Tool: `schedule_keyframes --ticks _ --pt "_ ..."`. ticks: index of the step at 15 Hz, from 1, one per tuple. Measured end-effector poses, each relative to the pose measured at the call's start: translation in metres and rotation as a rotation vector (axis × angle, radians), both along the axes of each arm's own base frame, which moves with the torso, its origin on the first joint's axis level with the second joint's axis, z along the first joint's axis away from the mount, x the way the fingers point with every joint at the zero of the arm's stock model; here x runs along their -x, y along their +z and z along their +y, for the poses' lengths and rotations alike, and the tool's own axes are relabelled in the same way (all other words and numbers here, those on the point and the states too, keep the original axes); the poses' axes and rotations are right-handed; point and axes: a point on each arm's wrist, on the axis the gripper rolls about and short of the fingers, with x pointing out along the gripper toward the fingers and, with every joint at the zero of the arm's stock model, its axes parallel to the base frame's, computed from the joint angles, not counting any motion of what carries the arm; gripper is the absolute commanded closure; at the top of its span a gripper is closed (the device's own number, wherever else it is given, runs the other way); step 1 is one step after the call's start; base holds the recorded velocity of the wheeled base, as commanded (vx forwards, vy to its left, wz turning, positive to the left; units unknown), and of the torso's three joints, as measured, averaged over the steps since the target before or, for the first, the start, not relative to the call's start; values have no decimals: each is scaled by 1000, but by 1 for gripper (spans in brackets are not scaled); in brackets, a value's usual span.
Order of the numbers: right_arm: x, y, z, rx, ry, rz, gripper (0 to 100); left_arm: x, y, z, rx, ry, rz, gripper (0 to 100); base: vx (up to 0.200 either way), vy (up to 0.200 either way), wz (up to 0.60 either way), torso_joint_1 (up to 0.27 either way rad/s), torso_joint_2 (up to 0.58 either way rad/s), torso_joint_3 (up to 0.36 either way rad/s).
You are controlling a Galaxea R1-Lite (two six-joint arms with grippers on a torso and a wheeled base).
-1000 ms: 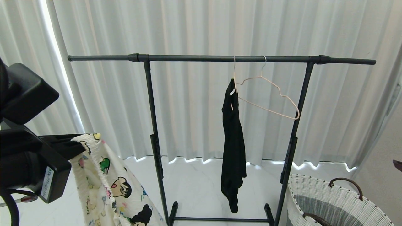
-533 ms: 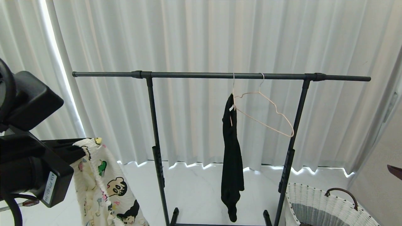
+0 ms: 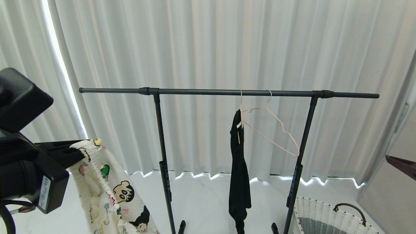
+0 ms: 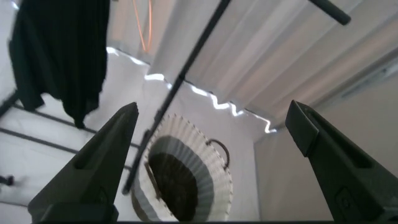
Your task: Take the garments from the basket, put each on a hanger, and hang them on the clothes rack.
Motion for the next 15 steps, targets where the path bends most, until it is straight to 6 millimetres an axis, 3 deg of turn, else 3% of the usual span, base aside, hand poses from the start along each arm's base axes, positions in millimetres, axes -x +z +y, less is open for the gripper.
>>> schedule_keyframes --ticks 4,9,15 --pt "-9 0 3 -50 16 22 0 1 1 2 -8 35 -18 100 0 0 0 0 0 0" --pt "-26 14 9 -114 2 22 0 1 2 2 -17 59 -26 100 200 0 0 3 -2 1" --pt "-62 14 26 -222 -12 103 0 1 1 1 -20 58 -22 100 200 0 0 7 1 0"
